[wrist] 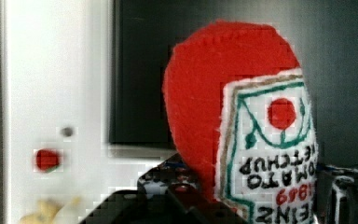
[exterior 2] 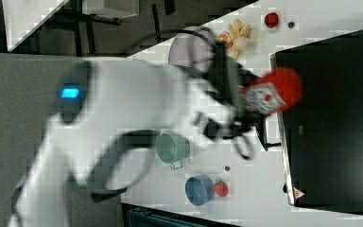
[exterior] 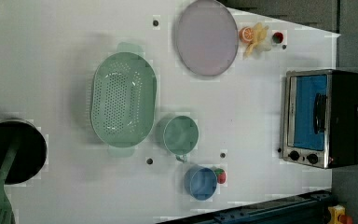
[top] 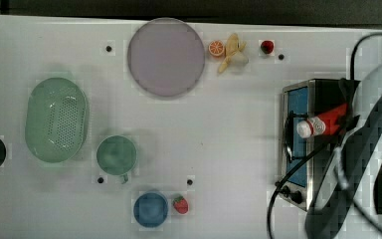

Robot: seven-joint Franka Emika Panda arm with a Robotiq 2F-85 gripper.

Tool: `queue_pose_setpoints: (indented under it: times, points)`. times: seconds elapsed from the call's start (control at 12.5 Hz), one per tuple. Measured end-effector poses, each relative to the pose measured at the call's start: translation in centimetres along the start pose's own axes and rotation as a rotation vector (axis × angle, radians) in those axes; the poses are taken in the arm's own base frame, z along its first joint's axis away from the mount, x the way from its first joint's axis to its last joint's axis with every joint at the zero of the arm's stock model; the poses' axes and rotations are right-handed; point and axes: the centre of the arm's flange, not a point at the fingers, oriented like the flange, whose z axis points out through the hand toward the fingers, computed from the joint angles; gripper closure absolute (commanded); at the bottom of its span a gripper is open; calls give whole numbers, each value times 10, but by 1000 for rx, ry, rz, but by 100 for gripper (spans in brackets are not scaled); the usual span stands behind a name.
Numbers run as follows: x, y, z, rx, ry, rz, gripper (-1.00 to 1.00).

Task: Pick Ketchup from oven and place it on table.

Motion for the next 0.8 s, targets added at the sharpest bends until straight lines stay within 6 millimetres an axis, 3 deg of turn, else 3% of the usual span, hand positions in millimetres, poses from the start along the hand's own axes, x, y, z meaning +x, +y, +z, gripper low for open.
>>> queue_pose_setpoints:
  times: [0.16,0.32,0.48,0.64,0.8]
  points:
    - [-53,-20,-64,102,-4,-105,-27]
    - [-117,-35,-115,183,-22,-226,-27]
    - [-186,-49,-141,190,-75,-355,-26]
    - [-246,-67,-134,147,-103,-465,-27]
    - [-295,-80,-90,53,-119,-550,-26]
